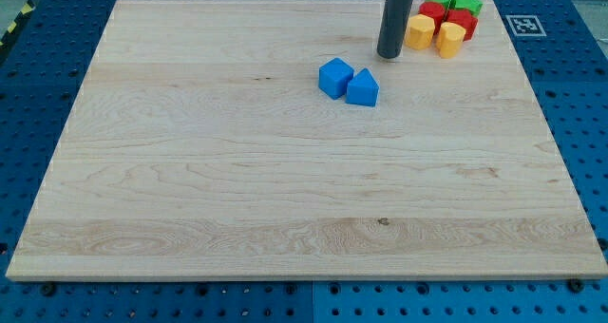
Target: Move your arm towards blue cube
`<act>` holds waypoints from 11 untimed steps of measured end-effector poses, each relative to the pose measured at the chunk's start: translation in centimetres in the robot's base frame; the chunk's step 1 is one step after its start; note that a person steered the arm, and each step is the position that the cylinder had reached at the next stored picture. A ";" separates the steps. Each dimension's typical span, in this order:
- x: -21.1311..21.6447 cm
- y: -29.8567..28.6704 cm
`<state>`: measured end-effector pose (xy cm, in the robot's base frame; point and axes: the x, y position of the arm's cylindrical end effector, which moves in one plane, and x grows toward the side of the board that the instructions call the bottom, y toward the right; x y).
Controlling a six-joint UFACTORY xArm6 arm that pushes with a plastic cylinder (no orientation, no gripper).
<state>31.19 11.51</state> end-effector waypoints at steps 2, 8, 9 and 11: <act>0.8 0.0; -0.1 -13.4; 0.0 -13.9; 2.4 -13.9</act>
